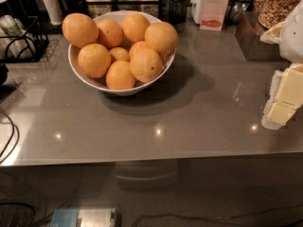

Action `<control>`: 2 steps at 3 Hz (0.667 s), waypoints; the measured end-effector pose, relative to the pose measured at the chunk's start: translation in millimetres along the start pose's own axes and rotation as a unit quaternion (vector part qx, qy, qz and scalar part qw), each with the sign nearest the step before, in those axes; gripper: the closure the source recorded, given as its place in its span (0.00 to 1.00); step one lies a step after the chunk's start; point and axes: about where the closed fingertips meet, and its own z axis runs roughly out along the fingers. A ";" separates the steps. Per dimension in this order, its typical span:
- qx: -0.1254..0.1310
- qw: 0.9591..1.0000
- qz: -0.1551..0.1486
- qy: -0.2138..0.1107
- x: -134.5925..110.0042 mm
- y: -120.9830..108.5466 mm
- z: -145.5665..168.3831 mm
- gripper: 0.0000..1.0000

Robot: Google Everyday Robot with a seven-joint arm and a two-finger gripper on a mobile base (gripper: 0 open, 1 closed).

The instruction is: Pick orange from white bowl

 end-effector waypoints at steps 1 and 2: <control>0.004 1.000 -0.002 -0.002 -2.2 -1.3 -1.7 0.00; 0.013 0.999 -0.031 -0.029 -25.6 -9.3 -7.8 0.00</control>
Offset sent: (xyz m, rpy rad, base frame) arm 0.0258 0.0450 0.0265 0.0687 -0.0787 0.1572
